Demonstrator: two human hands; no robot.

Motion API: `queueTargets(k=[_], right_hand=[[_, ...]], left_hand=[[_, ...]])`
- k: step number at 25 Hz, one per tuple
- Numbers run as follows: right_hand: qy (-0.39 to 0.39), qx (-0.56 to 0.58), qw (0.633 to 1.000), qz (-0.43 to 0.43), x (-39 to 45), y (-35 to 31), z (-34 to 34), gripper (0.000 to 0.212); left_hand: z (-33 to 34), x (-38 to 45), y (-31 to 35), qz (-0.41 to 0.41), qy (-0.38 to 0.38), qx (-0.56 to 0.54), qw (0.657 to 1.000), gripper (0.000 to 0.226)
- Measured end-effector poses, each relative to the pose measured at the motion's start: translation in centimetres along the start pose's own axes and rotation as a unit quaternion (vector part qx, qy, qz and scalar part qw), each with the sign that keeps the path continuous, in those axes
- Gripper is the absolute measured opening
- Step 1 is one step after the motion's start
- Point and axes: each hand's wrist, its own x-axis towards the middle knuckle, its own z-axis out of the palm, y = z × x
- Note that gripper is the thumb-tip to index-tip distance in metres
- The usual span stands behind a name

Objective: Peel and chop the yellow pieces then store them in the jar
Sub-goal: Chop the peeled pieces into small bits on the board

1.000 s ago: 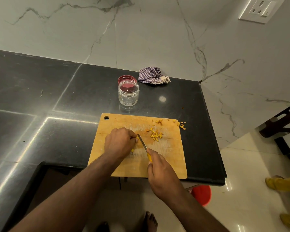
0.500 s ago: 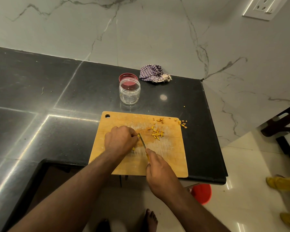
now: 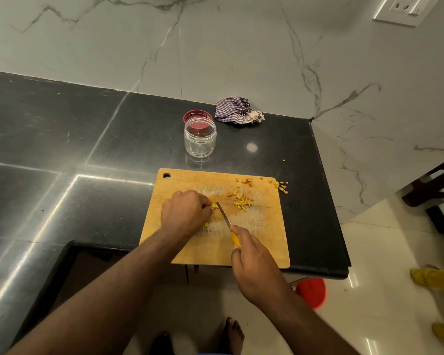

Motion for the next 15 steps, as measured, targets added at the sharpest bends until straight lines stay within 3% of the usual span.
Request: queueTargets(k=[15], right_hand=[[-0.032,-0.042,0.999,-0.003,1.5,-0.1,1.1,0.050]], left_hand=[[0.3,0.5,0.0,-0.026,0.000,-0.017,1.000,0.021]])
